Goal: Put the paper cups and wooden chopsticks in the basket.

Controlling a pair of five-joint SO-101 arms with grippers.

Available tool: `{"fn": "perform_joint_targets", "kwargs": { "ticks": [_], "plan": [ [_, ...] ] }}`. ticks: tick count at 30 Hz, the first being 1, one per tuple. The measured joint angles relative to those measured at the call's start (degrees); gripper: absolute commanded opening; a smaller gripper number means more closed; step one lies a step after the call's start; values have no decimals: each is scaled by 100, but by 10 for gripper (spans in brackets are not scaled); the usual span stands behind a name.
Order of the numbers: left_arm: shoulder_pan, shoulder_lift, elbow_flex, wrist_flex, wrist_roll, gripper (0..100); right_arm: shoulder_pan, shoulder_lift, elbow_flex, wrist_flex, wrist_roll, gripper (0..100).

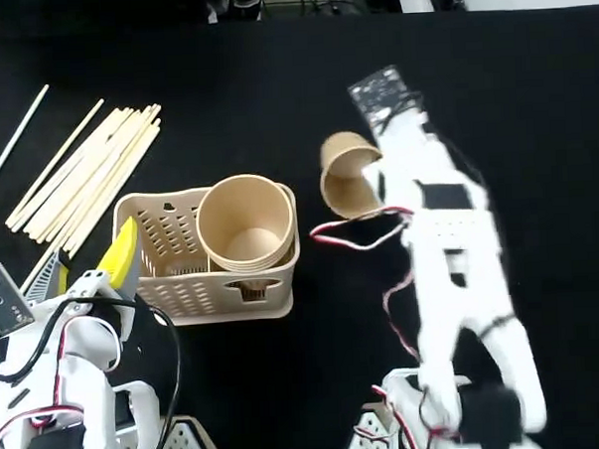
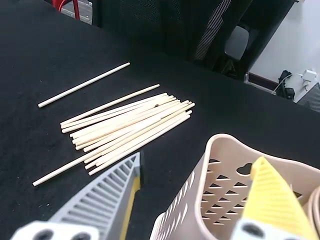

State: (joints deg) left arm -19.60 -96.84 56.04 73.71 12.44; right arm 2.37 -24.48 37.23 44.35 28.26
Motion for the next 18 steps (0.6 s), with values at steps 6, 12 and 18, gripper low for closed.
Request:
{"fn": "perform_joint_targets", "kwargs": {
  "ticks": [6,12,18],
  "plan": [
    [0,0,0,0,0,339,18,-695,-1424,2505,9,12],
    [0,0,0,0,0,339,-105,-730,-3121,4123,9,12],
    [0,0,0,0,0,339,-844,-738,-5116,5407,-193,12]
  ]
}}
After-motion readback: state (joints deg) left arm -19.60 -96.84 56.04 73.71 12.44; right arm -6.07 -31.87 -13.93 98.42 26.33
